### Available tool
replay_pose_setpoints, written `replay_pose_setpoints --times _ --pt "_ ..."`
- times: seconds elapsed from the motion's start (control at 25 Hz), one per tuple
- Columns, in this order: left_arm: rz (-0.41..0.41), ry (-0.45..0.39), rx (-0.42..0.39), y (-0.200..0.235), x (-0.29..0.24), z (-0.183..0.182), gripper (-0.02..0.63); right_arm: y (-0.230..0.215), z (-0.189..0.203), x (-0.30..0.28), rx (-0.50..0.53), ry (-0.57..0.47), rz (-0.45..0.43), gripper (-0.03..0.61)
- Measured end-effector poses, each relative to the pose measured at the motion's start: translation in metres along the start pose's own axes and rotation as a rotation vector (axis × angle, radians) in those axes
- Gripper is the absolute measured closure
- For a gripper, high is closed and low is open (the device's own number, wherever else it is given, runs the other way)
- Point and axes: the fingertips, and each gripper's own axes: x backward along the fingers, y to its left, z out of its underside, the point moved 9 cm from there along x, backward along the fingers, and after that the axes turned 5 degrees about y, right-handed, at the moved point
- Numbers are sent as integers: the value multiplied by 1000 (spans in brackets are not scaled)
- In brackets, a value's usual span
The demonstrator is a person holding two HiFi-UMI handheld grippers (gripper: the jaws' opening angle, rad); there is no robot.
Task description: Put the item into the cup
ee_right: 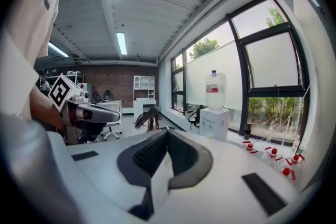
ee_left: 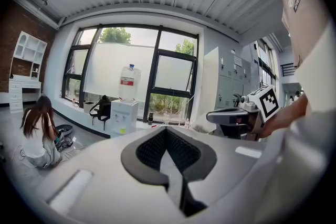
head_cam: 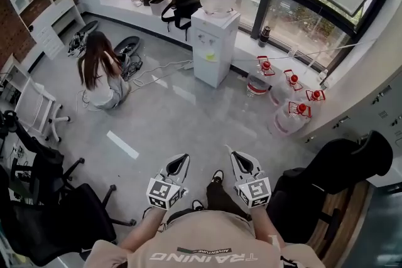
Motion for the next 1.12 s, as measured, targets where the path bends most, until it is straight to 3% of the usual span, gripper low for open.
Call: replay_pose_setpoints --times 0.4,0.72,1.12 --pt "-67 -2 -14 52 -80 -43 606 -84 -25 -84 -21 -49 -27 566" --pt "-85 -21 1 78 -155 -80 606 -149 -39 -148 -17 -37 -98 566" --pt "-86 -6 44 141 -203 -87 606 -172 -60 -223 -13 -3 -117 566"
